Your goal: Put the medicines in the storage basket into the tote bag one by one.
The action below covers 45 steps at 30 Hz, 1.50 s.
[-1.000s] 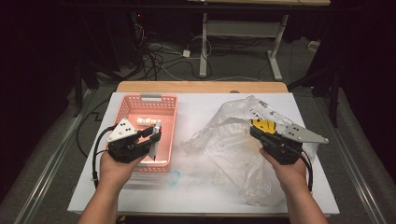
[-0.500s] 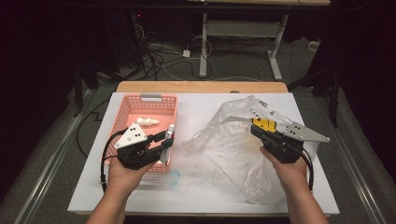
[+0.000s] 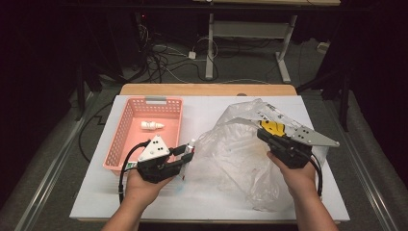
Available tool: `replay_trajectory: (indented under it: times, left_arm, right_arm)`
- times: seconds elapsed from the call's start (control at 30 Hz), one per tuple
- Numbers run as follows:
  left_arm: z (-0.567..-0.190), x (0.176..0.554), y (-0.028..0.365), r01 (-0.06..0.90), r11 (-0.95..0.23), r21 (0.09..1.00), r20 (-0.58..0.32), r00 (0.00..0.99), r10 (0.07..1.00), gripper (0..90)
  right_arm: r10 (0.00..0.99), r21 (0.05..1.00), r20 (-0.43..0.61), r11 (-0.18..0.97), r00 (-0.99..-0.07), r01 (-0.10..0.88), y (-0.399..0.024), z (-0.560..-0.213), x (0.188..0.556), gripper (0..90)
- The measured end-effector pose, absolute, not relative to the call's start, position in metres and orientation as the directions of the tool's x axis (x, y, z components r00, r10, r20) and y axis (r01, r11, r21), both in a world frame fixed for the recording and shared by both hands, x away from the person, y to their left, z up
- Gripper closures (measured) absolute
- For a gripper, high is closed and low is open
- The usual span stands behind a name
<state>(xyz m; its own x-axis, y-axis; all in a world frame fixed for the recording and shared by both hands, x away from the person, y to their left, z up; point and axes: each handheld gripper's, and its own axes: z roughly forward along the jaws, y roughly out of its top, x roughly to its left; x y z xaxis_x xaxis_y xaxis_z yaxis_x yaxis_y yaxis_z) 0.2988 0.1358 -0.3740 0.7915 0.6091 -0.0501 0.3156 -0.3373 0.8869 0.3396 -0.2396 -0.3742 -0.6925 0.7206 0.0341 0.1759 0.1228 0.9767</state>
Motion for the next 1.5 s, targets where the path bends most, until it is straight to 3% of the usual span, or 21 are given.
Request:
replay_trajectory:
  times: [1.5]
  left_arm:
    - [-0.39, 0.335, 0.026, 0.279, -0.417, 0.865, -0.005, 0.836, 0.549, 65.5]
  right_arm:
    - [0.707, 0.979, 0.031, 0.122, -0.706, 0.165, -0.236, -0.373, 0.339, 90.0]
